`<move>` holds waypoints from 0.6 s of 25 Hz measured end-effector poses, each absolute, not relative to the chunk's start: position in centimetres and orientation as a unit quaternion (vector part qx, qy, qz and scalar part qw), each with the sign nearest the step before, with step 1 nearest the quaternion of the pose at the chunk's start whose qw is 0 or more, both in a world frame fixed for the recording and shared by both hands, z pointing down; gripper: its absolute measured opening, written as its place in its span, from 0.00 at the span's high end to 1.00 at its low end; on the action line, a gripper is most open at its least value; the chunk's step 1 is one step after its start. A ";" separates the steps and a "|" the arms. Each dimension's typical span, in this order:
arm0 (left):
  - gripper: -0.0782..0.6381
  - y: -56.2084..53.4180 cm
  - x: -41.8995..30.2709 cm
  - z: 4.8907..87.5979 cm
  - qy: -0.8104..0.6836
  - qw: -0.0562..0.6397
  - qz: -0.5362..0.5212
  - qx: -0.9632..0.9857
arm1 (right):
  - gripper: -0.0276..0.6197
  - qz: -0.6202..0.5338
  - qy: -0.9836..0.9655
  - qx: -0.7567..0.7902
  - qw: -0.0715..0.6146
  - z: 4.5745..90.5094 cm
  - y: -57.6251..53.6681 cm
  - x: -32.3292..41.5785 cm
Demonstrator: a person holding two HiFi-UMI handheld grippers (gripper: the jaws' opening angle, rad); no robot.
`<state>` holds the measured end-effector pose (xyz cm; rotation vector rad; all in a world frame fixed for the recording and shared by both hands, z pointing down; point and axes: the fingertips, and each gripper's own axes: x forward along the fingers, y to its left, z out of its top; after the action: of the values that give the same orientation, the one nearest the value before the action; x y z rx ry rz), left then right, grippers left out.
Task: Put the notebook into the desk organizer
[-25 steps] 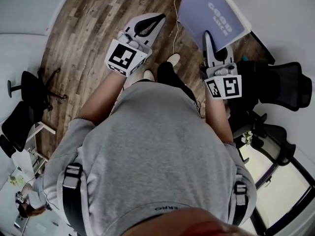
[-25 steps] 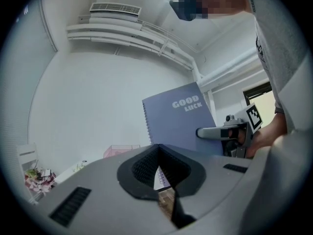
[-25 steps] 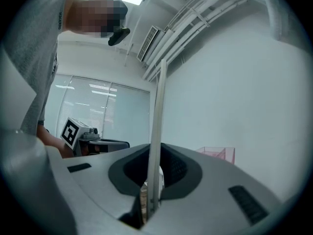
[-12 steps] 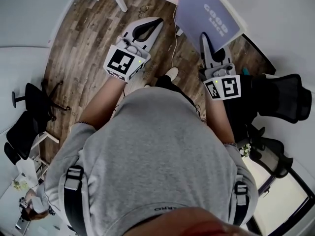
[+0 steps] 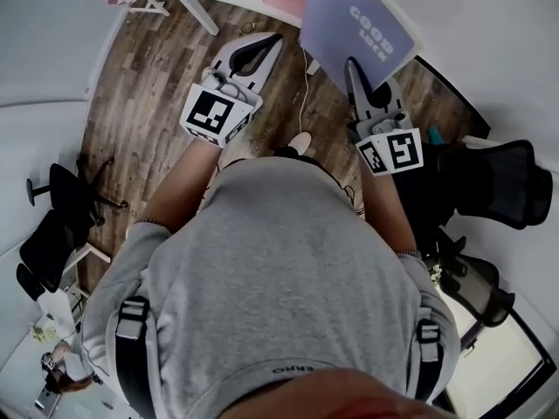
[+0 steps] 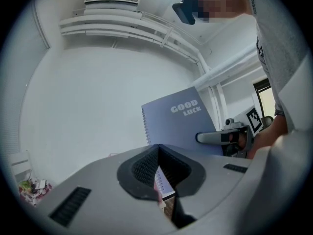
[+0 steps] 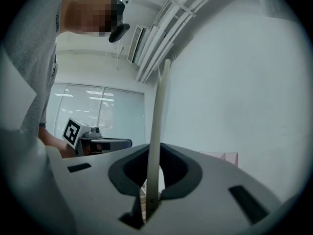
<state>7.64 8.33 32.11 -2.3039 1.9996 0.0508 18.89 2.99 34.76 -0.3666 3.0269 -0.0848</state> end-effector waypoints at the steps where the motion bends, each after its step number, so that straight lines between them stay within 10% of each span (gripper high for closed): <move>1: 0.86 7.6 7.6 32.1 0.656 0.046 0.015 -0.753 | 0.90 -0.028 0.991 -0.119 0.047 34.8 2.3 18.9; 15: 0.86 1.8 5.1 32.7 0.669 0.033 0.012 -0.743 | 0.90 -0.039 0.992 -0.116 0.042 35.5 -4.0 16.9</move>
<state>5.07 1.83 32.68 -2.2851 2.0572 0.0373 16.91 -4.01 35.52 -0.3544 3.0343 -0.1178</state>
